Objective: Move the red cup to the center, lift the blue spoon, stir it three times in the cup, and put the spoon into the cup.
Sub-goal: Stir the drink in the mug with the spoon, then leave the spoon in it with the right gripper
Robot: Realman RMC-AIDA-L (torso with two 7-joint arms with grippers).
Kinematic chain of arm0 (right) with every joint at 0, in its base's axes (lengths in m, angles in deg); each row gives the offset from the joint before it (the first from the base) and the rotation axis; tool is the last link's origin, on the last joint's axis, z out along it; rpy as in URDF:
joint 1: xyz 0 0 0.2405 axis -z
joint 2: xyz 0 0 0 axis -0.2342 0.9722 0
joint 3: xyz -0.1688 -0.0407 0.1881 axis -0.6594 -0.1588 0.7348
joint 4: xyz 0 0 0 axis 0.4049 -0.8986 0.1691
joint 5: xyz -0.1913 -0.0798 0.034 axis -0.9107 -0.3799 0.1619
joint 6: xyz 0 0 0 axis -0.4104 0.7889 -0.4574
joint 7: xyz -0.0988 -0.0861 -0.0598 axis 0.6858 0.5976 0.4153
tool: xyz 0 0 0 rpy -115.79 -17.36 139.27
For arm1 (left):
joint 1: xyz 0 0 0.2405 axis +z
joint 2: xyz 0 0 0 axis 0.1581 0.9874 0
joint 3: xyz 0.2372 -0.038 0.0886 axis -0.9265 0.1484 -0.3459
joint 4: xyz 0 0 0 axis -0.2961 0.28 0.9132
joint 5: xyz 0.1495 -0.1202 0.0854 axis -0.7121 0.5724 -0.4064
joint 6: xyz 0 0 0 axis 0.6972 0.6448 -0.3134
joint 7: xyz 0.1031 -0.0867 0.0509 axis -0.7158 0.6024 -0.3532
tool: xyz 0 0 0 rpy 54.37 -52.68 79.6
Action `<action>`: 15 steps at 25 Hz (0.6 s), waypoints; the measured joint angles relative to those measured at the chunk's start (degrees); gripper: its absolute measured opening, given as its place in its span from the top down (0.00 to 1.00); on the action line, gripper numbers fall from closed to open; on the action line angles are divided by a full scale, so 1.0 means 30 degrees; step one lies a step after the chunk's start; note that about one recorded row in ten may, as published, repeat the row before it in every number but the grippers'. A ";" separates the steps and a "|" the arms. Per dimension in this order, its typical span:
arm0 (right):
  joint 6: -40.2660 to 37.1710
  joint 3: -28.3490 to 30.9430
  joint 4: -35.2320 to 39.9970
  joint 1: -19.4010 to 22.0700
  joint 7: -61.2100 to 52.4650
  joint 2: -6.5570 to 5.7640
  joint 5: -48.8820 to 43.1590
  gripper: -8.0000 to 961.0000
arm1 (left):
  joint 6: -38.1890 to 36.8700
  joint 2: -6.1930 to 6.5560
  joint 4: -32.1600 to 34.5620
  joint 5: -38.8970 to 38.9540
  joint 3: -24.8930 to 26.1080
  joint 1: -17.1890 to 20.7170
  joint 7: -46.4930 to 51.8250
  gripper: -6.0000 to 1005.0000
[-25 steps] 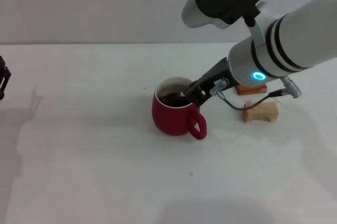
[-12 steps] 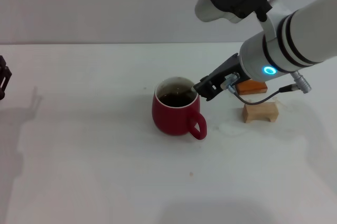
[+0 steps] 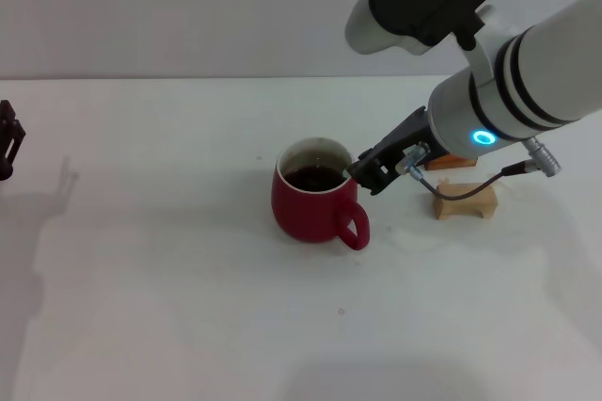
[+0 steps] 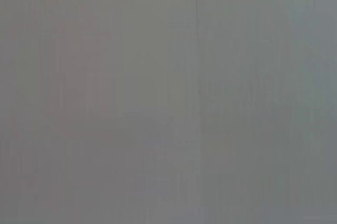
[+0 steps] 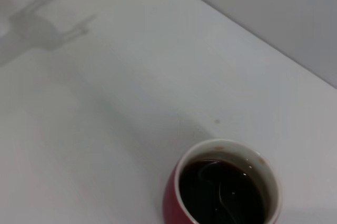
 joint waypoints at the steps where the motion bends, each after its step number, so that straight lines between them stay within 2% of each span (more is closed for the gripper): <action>1: 0.0000 -0.0072 -0.0026 0.0001 -0.0002 0.0013 0.0005 0.86 | 0.0002 -0.0003 -0.0027 0.0001 -0.0005 0.0005 0.0000 0.16; 15: -0.1163 -0.0843 0.0681 -0.0638 -0.0015 0.0025 -0.0020 0.86 | -0.0062 -0.0004 -0.0151 -0.0005 -0.0037 0.0078 0.0000 0.16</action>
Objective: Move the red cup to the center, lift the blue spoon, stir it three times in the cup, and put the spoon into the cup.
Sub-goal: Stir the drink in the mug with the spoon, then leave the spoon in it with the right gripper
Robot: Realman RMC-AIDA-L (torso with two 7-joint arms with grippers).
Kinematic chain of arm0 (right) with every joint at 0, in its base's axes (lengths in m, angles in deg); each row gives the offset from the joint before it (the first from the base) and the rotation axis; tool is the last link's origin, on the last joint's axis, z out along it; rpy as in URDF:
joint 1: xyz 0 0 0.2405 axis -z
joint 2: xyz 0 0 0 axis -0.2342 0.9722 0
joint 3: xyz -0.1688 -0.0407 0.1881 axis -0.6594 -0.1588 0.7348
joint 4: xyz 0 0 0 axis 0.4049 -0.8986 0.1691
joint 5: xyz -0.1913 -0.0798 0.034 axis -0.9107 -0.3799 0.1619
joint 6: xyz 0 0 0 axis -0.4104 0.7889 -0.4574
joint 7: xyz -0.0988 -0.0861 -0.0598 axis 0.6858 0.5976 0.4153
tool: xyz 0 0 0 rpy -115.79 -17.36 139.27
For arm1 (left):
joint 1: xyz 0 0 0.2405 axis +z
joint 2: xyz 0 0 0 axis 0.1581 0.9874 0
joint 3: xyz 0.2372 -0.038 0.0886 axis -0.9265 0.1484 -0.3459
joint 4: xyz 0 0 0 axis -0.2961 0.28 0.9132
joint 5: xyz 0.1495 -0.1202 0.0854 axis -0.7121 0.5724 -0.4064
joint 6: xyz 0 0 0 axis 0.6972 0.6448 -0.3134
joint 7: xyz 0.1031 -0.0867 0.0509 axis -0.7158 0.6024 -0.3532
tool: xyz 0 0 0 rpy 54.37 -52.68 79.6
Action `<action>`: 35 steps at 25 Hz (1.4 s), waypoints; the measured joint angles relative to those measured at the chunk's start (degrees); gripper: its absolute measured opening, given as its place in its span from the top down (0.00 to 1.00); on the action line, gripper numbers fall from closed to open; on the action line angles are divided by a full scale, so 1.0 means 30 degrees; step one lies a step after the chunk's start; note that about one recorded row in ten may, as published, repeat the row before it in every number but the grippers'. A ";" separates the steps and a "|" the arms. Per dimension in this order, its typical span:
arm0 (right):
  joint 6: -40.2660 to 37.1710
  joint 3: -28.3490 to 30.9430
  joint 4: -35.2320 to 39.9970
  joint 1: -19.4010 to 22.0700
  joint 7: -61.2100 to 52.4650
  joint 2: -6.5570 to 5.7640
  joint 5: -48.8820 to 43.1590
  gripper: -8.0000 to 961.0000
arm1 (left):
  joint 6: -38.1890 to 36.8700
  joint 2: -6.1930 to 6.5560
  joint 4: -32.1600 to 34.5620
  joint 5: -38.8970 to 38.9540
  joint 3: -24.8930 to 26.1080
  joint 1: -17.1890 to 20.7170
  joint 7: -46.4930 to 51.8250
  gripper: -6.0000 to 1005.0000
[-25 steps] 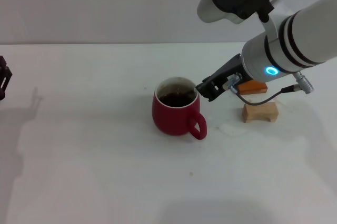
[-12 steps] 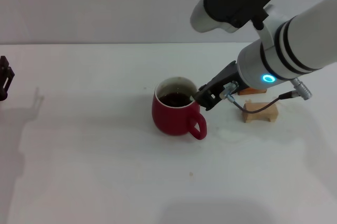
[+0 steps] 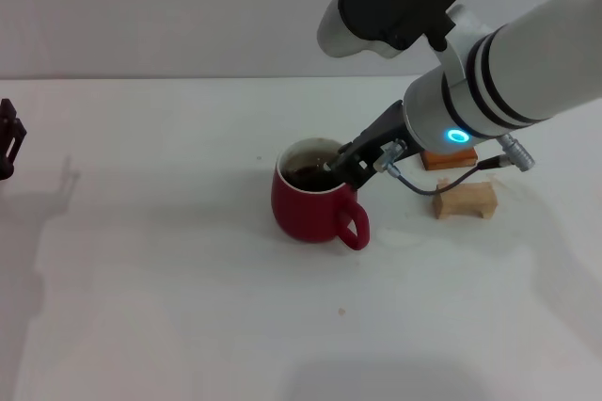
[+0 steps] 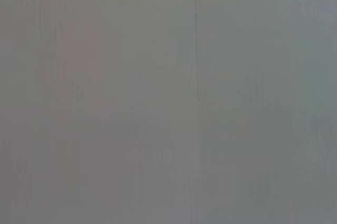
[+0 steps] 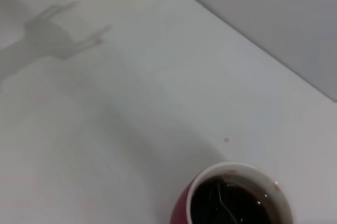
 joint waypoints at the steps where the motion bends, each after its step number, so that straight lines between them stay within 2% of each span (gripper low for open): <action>1: -0.0097 0.0021 0.0141 -0.0050 0.0018 -0.0007 -0.0016 0.86 | -0.0009 -0.0001 -0.0004 -0.0008 0.0000 -0.0021 0.0000 0.16; 17: 0.0292 0.0538 0.0231 0.0149 0.0096 -0.0077 -0.0520 0.86 | 0.0033 0.0000 -0.0004 -0.0113 0.0002 -0.0081 0.0000 0.16; 35: -0.0330 -0.0509 0.0073 -0.0138 0.0103 0.0009 -0.0105 0.86 | -0.0026 -0.0059 -0.0034 -0.0111 -0.0028 -0.0108 0.0000 0.16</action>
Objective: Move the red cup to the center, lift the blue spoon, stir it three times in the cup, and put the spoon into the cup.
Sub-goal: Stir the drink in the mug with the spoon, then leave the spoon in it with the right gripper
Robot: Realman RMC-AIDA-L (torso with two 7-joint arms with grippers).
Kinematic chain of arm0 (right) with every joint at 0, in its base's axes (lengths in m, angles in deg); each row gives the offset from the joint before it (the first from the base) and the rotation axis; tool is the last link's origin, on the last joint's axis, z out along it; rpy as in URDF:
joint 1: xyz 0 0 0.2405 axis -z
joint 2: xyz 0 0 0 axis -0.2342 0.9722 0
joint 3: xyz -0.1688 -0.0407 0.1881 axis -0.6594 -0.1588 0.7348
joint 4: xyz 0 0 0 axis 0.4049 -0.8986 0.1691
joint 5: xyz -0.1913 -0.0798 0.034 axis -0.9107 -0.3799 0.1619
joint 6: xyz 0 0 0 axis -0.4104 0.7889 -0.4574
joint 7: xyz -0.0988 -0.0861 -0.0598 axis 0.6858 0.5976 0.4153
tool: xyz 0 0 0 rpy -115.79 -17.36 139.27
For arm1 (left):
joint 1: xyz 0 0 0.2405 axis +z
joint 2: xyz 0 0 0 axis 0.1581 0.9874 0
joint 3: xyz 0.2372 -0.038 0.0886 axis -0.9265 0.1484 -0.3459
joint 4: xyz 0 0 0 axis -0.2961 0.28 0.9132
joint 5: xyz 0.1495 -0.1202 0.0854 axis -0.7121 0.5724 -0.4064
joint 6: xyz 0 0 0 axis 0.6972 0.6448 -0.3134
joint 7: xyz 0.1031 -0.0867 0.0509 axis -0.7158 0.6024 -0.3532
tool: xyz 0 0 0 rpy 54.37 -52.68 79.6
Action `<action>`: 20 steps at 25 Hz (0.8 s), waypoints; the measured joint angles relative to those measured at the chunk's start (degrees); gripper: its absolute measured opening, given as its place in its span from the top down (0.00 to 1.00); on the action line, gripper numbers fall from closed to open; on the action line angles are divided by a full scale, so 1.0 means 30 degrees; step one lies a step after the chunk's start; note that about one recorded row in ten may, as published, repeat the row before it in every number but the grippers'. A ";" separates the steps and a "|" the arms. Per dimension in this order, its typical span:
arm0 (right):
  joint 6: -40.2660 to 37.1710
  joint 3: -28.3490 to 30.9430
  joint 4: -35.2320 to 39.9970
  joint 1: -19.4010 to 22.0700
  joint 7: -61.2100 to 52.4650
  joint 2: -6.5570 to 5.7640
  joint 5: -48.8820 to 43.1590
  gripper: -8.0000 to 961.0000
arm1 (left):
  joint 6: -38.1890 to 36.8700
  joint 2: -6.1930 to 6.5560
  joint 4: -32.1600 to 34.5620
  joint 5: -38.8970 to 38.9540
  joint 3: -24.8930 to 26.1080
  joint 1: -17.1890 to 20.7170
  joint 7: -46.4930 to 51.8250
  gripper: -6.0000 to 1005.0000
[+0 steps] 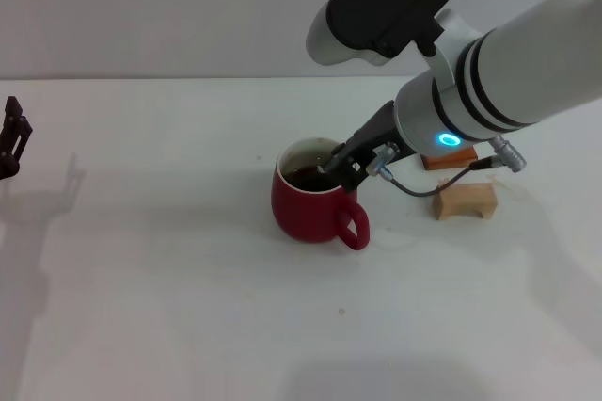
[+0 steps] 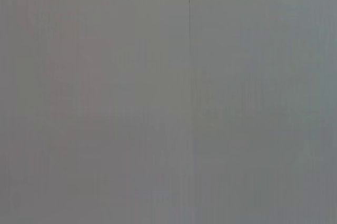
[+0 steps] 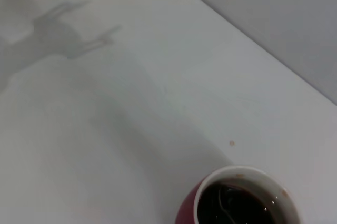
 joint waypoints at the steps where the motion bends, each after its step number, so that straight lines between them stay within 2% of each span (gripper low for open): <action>1: -0.0107 -0.0001 0.0047 -0.0036 -0.0001 0.0002 0.0001 0.86 | 0.0000 0.0000 0.0000 0.0001 -0.0001 -0.0009 0.0000 0.16; 20: -0.0463 0.0670 0.0760 -0.0077 0.0026 -0.0079 -0.0646 0.86 | 0.0091 0.0031 0.0001 0.0009 0.0000 -0.0091 0.0000 0.16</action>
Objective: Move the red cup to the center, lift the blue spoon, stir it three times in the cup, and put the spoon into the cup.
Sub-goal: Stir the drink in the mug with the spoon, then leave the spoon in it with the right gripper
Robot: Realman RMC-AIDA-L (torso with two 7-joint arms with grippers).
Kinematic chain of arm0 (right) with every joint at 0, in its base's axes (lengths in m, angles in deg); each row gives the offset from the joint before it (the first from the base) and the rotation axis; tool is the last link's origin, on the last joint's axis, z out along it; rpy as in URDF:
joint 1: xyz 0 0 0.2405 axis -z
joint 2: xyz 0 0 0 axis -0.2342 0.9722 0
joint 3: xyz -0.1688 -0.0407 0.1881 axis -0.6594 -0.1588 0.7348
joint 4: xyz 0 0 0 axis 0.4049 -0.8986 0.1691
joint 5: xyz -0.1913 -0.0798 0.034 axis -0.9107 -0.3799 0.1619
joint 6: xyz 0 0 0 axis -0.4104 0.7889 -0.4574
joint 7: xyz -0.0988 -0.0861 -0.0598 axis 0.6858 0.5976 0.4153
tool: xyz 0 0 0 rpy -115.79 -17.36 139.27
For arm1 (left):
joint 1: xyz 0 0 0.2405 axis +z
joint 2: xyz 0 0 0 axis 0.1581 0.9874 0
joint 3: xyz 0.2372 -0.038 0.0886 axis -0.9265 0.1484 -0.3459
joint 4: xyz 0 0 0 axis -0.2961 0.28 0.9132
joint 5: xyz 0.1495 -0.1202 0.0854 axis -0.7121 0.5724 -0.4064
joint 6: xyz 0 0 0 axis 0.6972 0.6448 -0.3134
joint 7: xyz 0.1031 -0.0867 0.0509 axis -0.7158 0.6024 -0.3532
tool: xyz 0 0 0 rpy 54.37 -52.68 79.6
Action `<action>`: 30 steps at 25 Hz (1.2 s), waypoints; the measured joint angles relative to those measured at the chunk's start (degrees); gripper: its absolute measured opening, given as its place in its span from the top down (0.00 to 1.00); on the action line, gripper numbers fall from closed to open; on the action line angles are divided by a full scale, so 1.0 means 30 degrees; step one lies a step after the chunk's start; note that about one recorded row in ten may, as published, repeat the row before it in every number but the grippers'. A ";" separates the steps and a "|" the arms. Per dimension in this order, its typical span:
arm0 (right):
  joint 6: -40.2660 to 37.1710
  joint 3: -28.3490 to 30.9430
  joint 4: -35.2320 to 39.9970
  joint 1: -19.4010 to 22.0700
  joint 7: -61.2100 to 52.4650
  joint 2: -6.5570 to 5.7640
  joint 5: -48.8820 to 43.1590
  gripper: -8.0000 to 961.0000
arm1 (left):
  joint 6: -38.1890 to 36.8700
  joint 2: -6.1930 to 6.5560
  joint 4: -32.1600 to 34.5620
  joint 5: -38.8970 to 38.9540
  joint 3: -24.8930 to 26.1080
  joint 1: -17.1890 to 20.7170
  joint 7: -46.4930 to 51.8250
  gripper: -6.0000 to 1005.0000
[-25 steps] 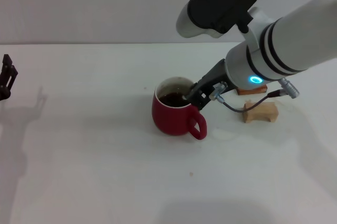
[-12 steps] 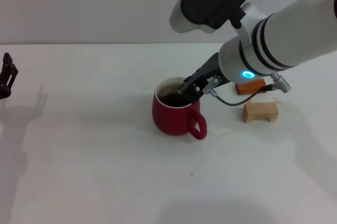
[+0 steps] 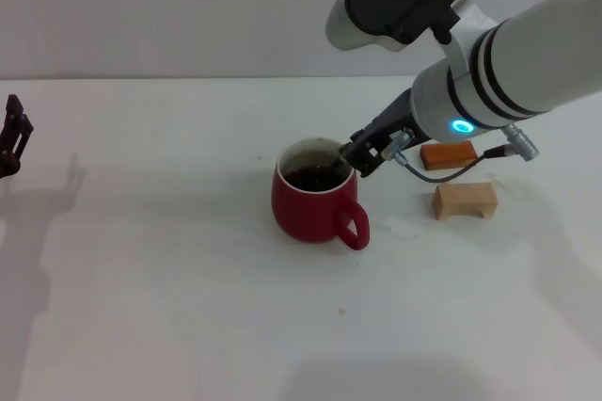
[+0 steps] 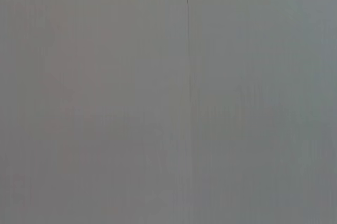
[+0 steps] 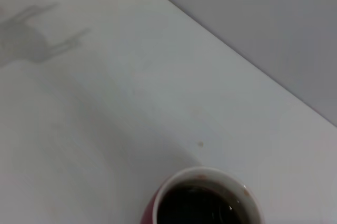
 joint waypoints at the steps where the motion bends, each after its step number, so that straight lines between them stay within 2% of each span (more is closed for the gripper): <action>1: 0.0120 0.0011 -0.0038 0.0036 0.0000 -0.0004 -0.0007 0.86 | 0.0000 0.0000 0.0000 -0.0001 0.0000 -0.0001 0.0000 0.16; 15: 0.0656 -0.0825 -0.0613 0.0114 0.0004 0.0079 0.0887 0.86 | -0.0074 -0.0001 0.0000 -0.0040 -0.0058 0.0025 0.0000 0.16; 30: -0.0712 -0.0732 0.0429 -0.0490 0.0014 0.0073 0.0812 0.85 | -0.0091 0.0008 0.0001 -0.0041 -0.0058 0.0026 0.0000 0.16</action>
